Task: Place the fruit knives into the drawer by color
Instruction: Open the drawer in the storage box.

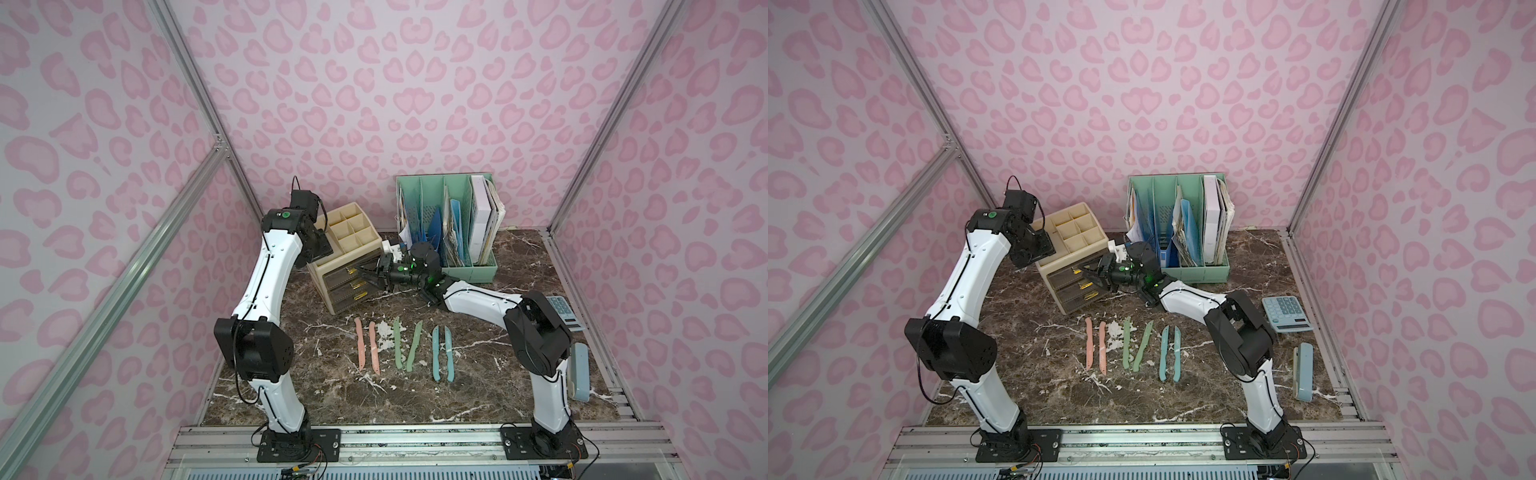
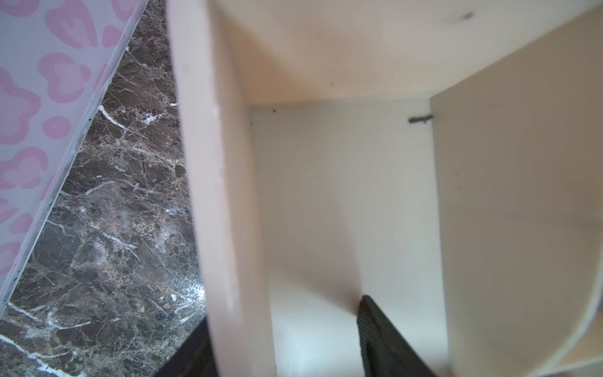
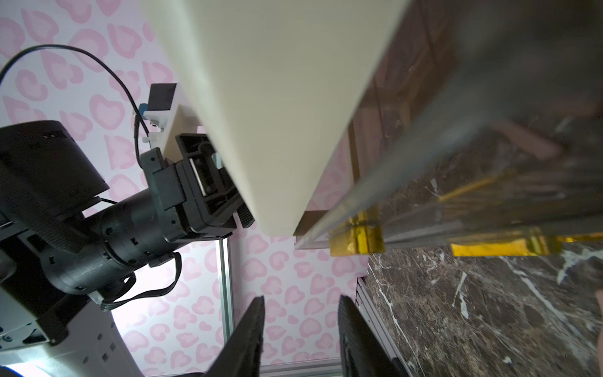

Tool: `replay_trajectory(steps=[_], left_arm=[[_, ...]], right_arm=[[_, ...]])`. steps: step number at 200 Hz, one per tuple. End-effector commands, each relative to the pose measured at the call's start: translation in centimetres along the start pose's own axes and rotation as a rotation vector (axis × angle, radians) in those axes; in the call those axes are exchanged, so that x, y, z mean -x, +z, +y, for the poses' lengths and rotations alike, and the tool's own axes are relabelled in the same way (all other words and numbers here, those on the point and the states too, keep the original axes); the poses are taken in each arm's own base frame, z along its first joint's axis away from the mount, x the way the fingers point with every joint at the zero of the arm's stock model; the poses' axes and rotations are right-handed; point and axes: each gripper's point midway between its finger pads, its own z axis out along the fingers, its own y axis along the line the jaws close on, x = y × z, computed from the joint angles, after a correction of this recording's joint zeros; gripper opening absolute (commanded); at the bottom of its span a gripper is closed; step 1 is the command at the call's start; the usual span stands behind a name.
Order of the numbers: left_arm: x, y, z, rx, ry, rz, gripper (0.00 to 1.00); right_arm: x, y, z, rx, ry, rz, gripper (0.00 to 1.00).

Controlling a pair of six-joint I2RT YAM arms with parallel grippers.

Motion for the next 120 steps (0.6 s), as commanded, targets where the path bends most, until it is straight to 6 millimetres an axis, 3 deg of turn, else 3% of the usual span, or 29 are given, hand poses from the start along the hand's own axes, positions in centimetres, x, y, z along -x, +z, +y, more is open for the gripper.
replay_trajectory(steps=[1,52,120], left_arm=[[-1.1,0.8,0.7,0.035,0.019,0.052,0.61],[-1.6,1.3,1.0,0.05,0.016,0.069,0.61],[-2.0,1.7,1.2,0.06,0.017,0.082,0.61]], right_arm=[[0.1,0.1,-0.2,-0.004,-0.015,0.007,0.39],[0.9,0.1,-1.3,-0.003,0.003,-0.005,0.38],[1.7,0.7,-1.0,0.026,-0.008,-0.009,0.37]])
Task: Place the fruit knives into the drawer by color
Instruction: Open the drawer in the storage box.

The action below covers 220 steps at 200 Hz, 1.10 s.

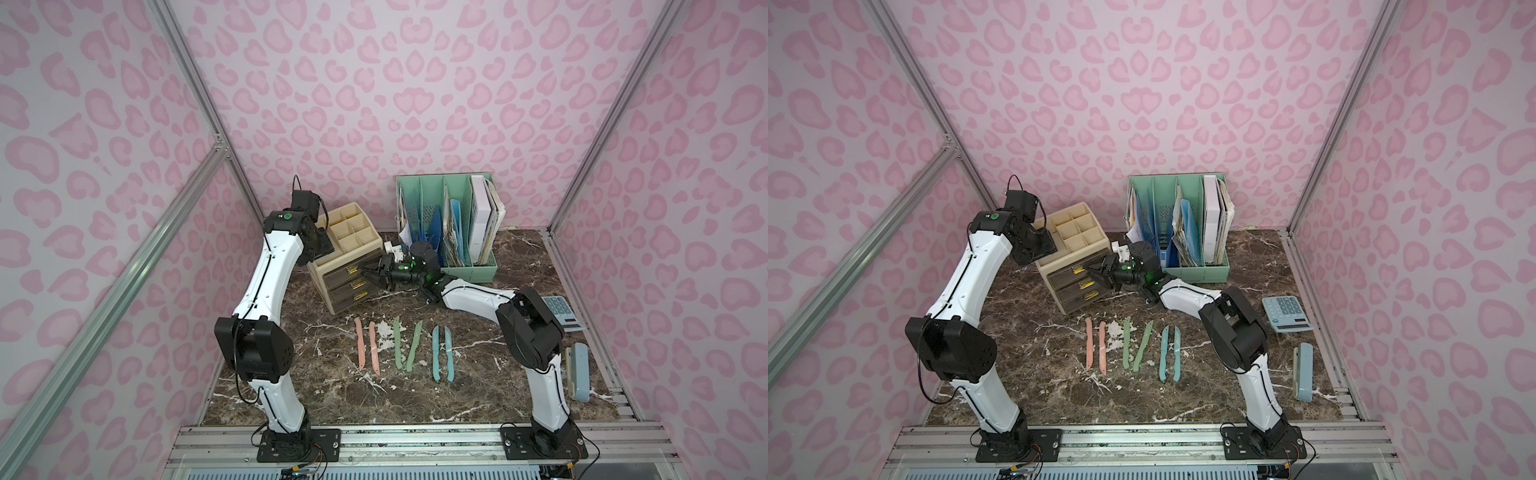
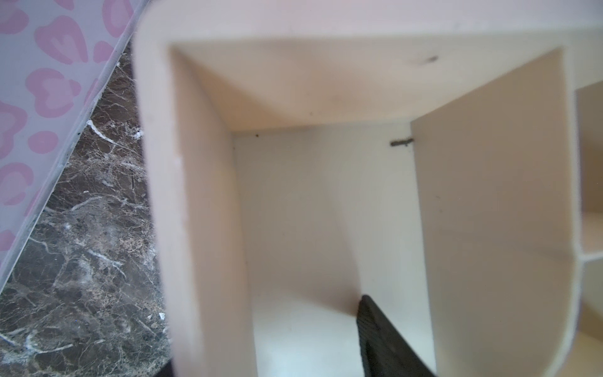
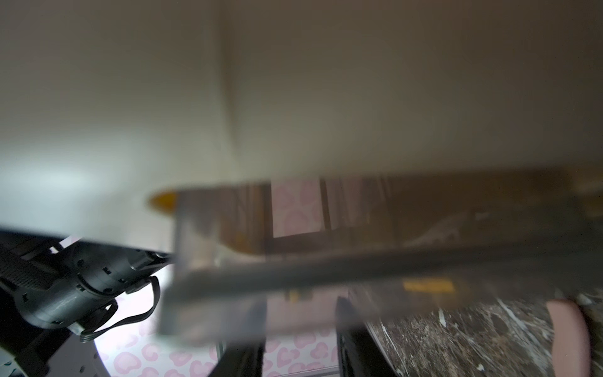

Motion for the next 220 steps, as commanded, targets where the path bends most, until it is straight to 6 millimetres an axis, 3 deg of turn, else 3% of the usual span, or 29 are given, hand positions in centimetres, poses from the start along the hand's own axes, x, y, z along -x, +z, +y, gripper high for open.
replay_trajectory(steps=[1,90,179,205,220], left_arm=[[-2.6,0.8,1.8,0.079,0.022,0.11,0.61],[-3.1,1.7,1.8,0.085,0.032,0.136,0.55],[-3.4,2.3,1.9,0.091,0.052,0.153,0.48],[-3.4,2.5,1.8,0.089,0.053,0.157,0.39],[-3.5,2.5,1.8,0.09,0.057,0.159,0.29]], right_arm=[[0.0,0.3,1.3,0.048,-0.031,0.007,0.37],[0.8,1.4,0.9,0.062,-0.029,0.004,0.34],[1.0,2.1,1.9,0.097,-0.058,-0.003,0.31],[1.2,2.2,1.8,0.102,-0.057,-0.007,0.27],[1.3,2.2,1.9,0.104,-0.06,-0.009,0.21]])
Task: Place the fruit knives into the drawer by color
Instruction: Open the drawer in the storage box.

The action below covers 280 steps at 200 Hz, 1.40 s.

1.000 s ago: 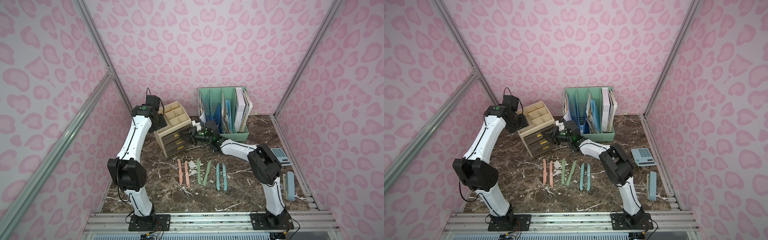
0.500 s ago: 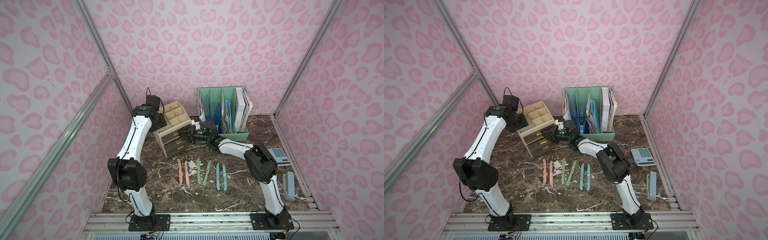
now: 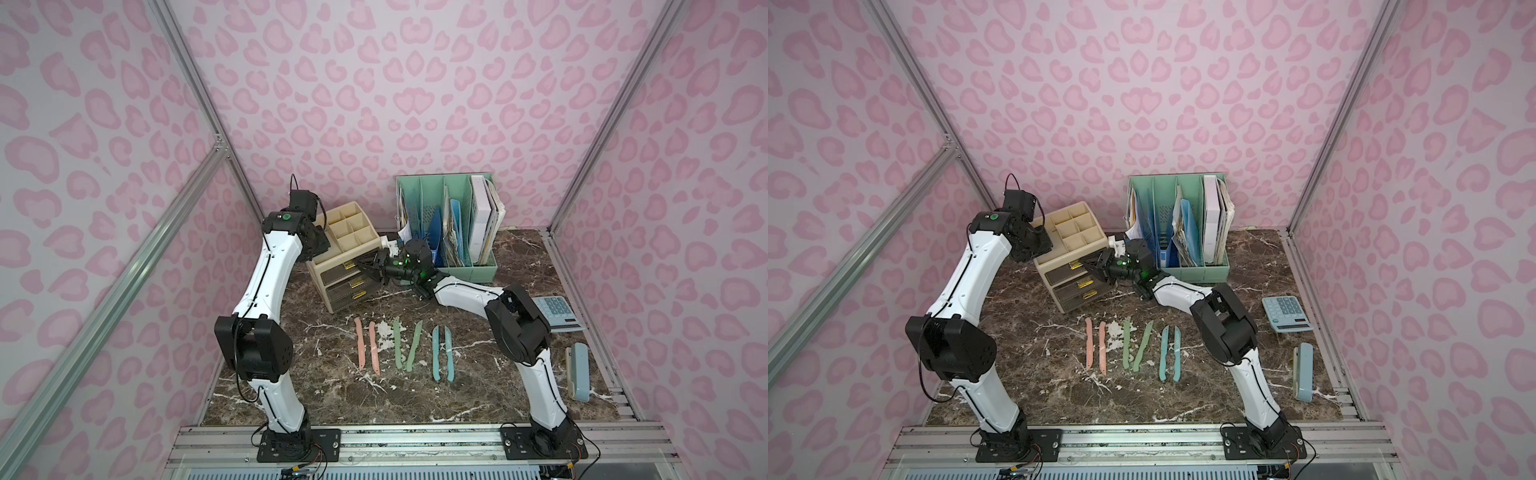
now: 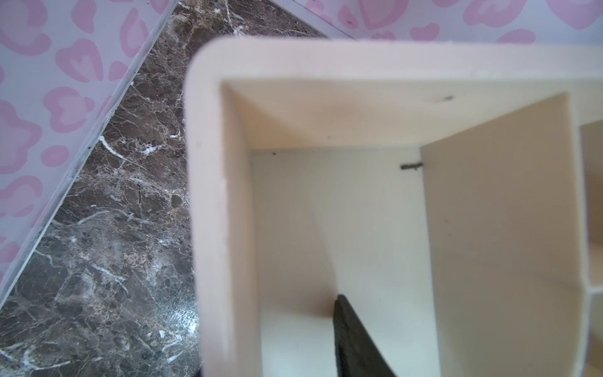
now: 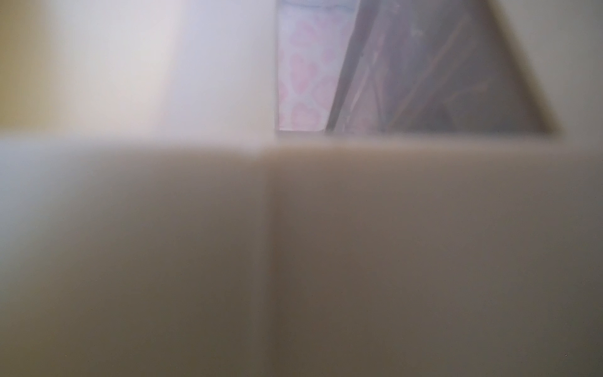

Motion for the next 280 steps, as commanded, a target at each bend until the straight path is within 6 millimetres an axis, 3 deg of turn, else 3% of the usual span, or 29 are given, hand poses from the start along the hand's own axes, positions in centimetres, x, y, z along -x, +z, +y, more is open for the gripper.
replay_trajectory(steps=[1,27,106,229,236,280], left_arm=[[-4.2,1.1,1.6,0.069,0.067,0.183,0.29],[-4.3,1.2,1.6,0.072,0.069,0.187,0.17],[-4.4,1.4,1.8,0.082,0.071,0.192,0.17],[-4.3,1.4,1.7,0.082,0.067,0.189,0.17],[-4.3,1.5,1.7,0.082,0.067,0.191,0.17],[-4.3,1.5,1.6,0.079,0.062,0.193,0.17]], right_arm=[[-0.5,0.3,1.5,0.049,-0.034,0.02,0.21],[-0.6,0.4,1.5,0.043,-0.041,0.027,0.13],[-1.3,-0.4,1.7,0.039,-0.046,0.044,0.1],[-4.3,-3.7,3.1,0.038,-0.043,0.075,0.1],[-4.6,-4.1,1.9,0.014,-0.024,0.076,0.09],[-5.9,-5.4,1.9,0.01,-0.007,0.081,0.1]])
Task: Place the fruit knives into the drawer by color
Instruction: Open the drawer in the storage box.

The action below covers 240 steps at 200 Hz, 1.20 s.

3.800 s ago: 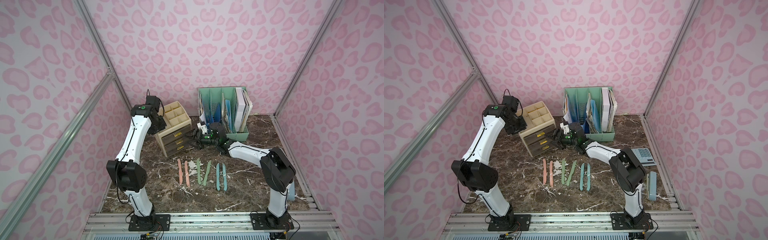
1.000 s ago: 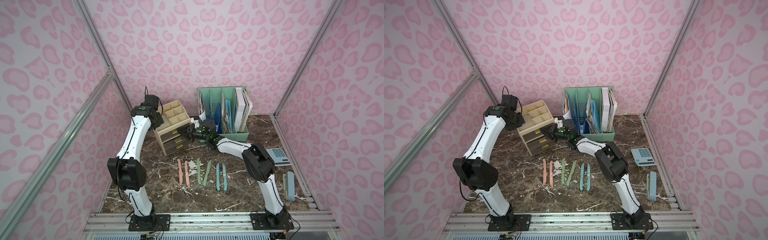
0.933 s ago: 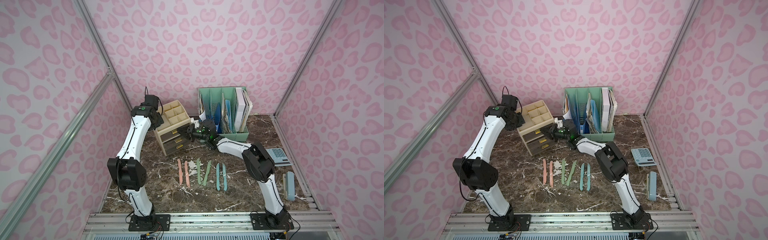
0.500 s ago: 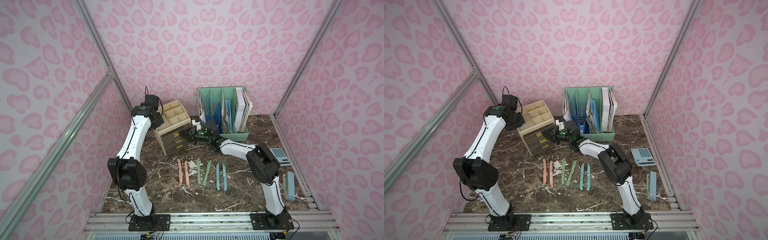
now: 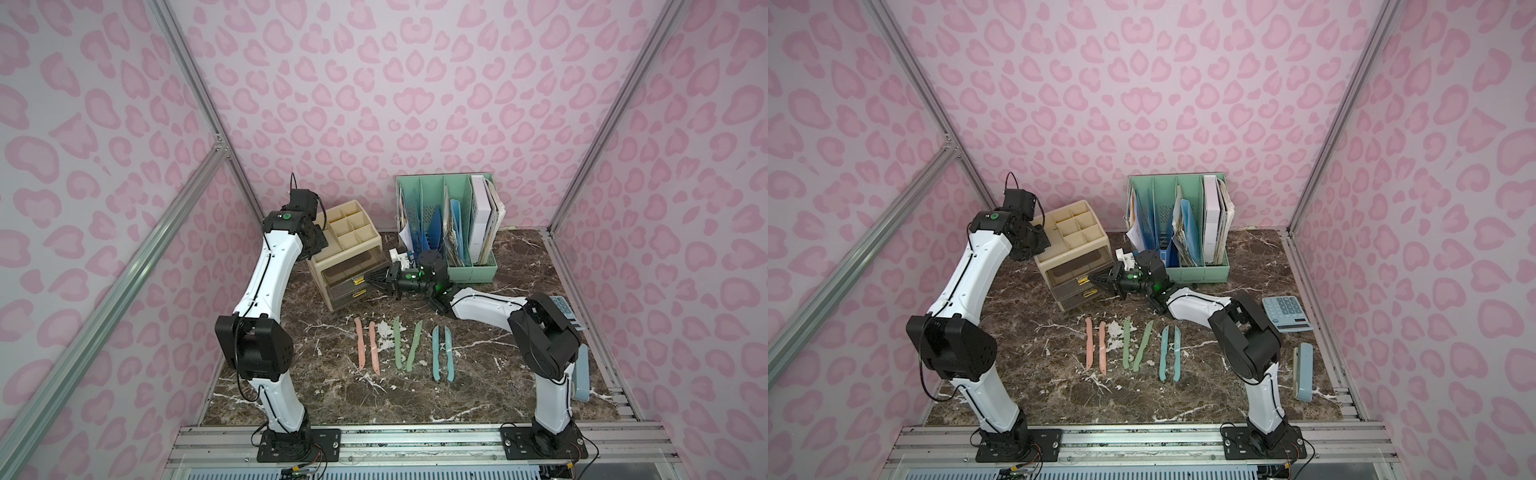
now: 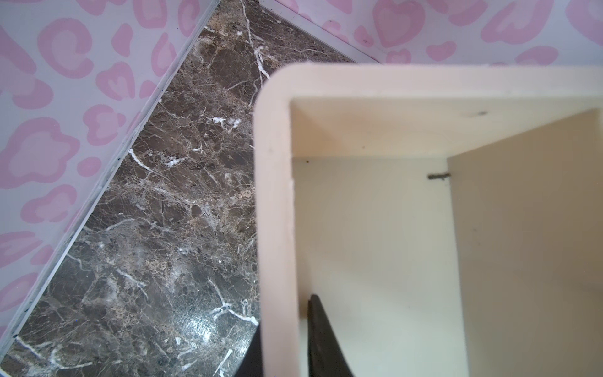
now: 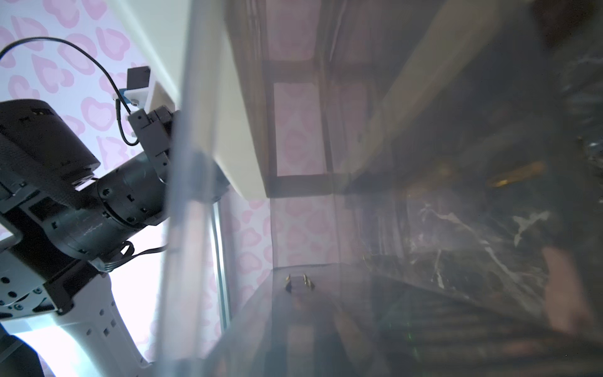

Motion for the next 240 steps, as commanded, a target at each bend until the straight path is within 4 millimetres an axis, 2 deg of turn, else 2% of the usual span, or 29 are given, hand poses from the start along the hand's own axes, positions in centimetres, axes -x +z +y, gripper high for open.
replay_trajectory(steps=[1,127,151,165,178,190,240], left_arm=[[-5.1,1.3,0.7,0.027,0.062,0.225,0.17],[-5.2,1.4,0.9,0.032,0.067,0.229,0.18],[-5.3,1.4,0.8,0.03,0.066,0.232,0.19],[-5.3,1.4,0.8,0.031,0.066,0.231,0.2],[-5.3,1.4,0.8,0.03,0.065,0.232,0.21],[-5.3,1.3,0.8,0.028,0.066,0.23,0.21],[-5.1,0.3,0.9,0.013,0.055,0.218,0.28]], right_arm=[[-1.0,-0.5,1.7,0.05,-0.034,0.029,0.1],[-3.3,-2.5,0.4,-0.014,-0.018,0.042,0.1],[-3.0,-2.5,0.2,-0.018,-0.018,0.036,0.24],[-2.8,-2.4,-0.1,-0.025,-0.008,0.036,0.39],[-2.9,-2.4,-0.2,-0.034,-0.005,0.042,0.44],[-3.0,-2.5,0.0,-0.039,-0.011,0.043,0.54],[-3.2,-4.1,1.2,-0.076,-0.07,0.038,0.63]])
